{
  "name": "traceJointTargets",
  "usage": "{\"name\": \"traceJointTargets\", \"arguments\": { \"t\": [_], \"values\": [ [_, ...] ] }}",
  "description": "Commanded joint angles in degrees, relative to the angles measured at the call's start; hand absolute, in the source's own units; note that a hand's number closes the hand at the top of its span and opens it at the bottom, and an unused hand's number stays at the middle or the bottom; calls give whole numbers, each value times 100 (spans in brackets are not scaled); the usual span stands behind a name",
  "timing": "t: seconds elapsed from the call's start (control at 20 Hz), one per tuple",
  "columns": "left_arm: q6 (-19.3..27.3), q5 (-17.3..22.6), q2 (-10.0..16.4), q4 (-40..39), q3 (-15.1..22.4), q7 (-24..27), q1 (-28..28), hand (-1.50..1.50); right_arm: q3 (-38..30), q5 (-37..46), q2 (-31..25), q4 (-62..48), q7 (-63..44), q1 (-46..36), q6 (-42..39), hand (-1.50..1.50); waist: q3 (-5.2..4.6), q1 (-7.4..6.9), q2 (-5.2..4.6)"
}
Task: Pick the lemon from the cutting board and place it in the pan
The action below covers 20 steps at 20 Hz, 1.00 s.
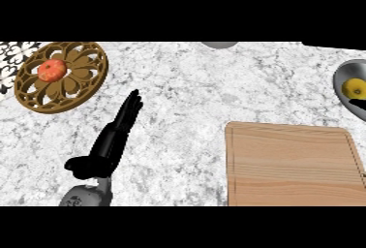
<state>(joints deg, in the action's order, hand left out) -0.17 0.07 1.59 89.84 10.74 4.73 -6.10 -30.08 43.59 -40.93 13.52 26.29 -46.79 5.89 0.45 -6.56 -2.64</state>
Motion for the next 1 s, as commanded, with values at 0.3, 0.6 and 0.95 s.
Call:
{"name": "traceJointTargets", "arguments": {
  "t": [0.3, 0.6, 0.95],
  "values": [
    [133, -117, -53, -69, -28, 139, -42, 0, -686, -724, 159, -257, 735, -366, -439, -150, 22, 132, 13],
    [241, -134, -88, 54, -27, 3, 140, 0, -1320, -1364, -290, -499, 917, -238, -1206, -150, 13, 243, 65],
    [52, -51, 97, -4, -139, 292, 347, 0, -1572, -1683, -814, -766, 1078, 106, -2833, -150, 8, 321, 85]
  ]
}}
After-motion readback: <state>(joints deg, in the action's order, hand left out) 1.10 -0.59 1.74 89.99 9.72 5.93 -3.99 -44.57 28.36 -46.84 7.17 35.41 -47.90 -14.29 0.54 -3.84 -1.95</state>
